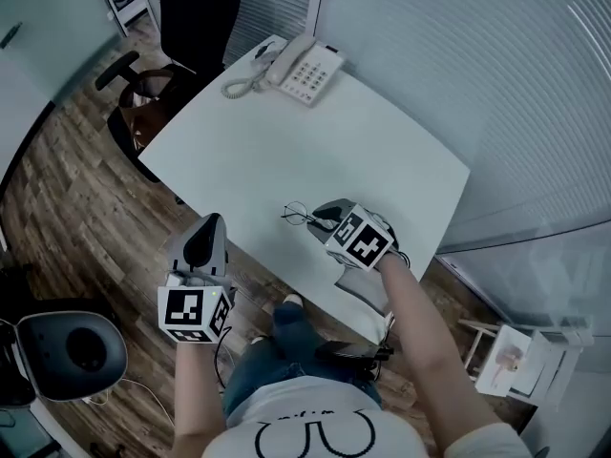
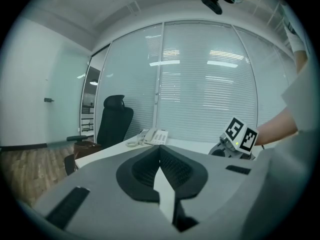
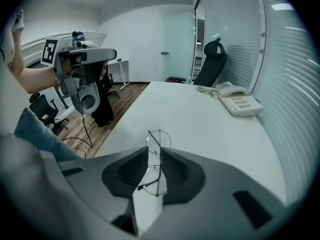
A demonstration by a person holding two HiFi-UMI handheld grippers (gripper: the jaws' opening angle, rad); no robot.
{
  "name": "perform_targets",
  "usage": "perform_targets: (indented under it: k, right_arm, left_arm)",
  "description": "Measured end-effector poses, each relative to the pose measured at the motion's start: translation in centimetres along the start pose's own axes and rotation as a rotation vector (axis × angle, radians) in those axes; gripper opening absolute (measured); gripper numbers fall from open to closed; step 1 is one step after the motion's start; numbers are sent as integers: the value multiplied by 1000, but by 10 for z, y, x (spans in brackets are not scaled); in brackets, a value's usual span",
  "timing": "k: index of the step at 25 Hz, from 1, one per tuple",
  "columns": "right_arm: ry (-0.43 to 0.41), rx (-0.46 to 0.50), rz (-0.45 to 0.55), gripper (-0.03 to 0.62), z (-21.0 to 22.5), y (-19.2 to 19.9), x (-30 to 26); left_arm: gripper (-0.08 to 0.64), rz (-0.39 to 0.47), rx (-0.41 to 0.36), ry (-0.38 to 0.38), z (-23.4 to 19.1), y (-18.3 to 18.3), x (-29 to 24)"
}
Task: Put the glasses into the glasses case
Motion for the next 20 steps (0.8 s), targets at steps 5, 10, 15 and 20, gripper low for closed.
perform_targets:
  k: [5, 10, 15, 20]
  right_arm:
    - [-45, 12, -52, 89, 16, 12, -27]
    - [-75, -21, -48, 60, 26, 18, -36]
    - [-75, -14, -44, 23, 23, 15, -33]
    - [-5, 0, -2, 18, 10, 6, -15]
  left_arm:
    - [14, -36, -13, -27, -2, 11, 2]
    - [14, -72, -19, -44, -3, 22, 5]
    - [14, -81, -24, -39, -4, 25, 12]
    - [14, -51, -33, -14, -5, 20, 24]
Point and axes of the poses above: the fingertips, and each gripper's own axes: x backward along the fingers, z to its right, y out of its underside, the point moved 8 cm from there along x, backward along the fingers, and after that the axes turned 13 degrees about -y, right-handed, at the moved point
